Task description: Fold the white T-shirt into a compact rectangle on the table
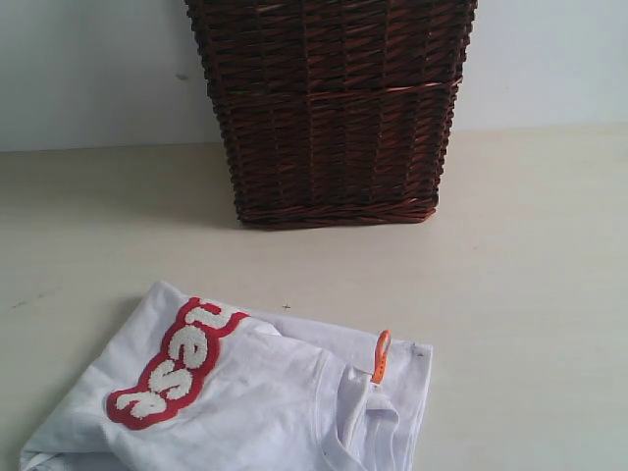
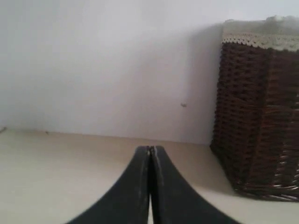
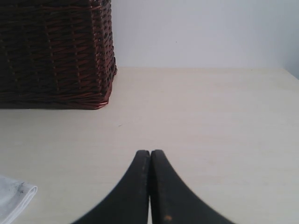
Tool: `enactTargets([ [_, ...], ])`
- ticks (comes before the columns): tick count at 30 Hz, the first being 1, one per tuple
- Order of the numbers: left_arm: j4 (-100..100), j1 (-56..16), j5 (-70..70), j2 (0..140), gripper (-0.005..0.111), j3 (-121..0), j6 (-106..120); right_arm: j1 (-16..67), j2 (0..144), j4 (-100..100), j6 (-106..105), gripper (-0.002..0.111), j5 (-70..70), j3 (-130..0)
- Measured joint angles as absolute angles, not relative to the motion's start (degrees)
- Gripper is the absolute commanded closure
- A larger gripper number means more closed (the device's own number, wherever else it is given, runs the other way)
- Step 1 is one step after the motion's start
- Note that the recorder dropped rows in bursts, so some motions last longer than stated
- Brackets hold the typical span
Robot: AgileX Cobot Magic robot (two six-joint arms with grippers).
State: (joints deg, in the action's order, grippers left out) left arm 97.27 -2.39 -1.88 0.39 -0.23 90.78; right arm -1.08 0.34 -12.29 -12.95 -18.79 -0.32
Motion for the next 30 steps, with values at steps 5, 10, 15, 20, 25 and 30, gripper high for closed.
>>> enactTargets([
  [5,72.7,-2.4,-3.9,0.4,0.107,-0.1,63.1,-1.1,0.3,-12.3,-13.0,0.108,-18.8,-0.3],
  [10,37.7,-2.4,-0.7,0.5,0.107,-0.1,25.1,-1.1,0.3,-12.3,-13.0,0.108,-18.8,-0.3],
  [15,15.0,-2.4,26.3,2.1,0.107,0.1,-5.0,-1.1,0.3,-12.3,-13.0,0.108,-18.8,-0.3],
  [20,12.3,-2.4,29.1,2.1,0.107,-0.1,-8.0,-1.1,0.3,-12.3,-13.0,0.108,-18.8,-0.3],
  [25,8.5,-2.4,21.1,2.1,0.107,-0.1,-2.5,-1.1,0.3,-12.3,-13.0,0.108,-18.8,-0.3],
  [30,7.1,-1.9,17.9,2.1,0.107,-0.1,5.1,-1.1,0.3,-12.3,-13.0,0.108,-18.8,-0.3],
])
